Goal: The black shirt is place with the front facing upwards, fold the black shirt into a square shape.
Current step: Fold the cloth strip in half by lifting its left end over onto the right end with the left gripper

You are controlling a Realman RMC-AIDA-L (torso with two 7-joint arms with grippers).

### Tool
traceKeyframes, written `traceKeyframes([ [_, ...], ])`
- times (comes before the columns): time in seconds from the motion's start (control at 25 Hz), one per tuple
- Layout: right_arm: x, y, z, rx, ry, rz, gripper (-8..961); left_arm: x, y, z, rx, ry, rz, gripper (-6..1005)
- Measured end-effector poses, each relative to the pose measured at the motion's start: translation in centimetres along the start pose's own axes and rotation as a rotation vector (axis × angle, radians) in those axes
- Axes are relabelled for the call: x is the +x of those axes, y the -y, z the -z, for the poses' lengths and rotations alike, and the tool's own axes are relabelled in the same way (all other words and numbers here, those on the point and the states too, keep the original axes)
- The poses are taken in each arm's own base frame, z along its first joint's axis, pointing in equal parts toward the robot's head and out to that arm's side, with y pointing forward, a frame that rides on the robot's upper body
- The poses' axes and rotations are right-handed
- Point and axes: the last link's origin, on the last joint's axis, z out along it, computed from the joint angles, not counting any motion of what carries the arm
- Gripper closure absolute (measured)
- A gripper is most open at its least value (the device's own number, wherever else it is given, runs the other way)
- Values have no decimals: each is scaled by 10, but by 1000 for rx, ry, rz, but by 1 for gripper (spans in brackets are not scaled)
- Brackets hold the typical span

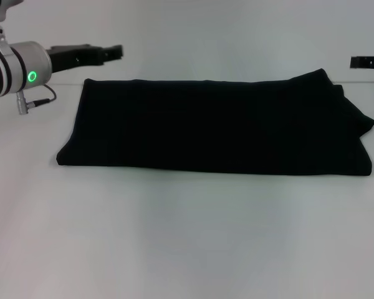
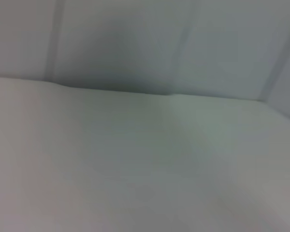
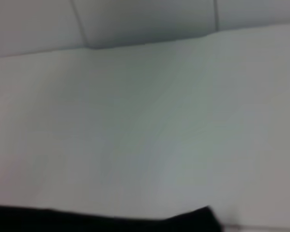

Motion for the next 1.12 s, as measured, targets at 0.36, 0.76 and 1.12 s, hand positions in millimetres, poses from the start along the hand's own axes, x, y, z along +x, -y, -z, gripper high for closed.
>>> traceKeyframes([
  [0.36, 24, 14, 44, -167, -147, -155, 188, -32, -2, 30, -174, 97, 55, 180],
  [0.76, 65, 32, 70, -205, -228, -277, 188, -66, 22, 70, -178, 154, 93, 178],
  [1.12, 73, 36, 70, -194, -219, -280, 187, -93, 28, 95, -217, 243, 319, 182],
])
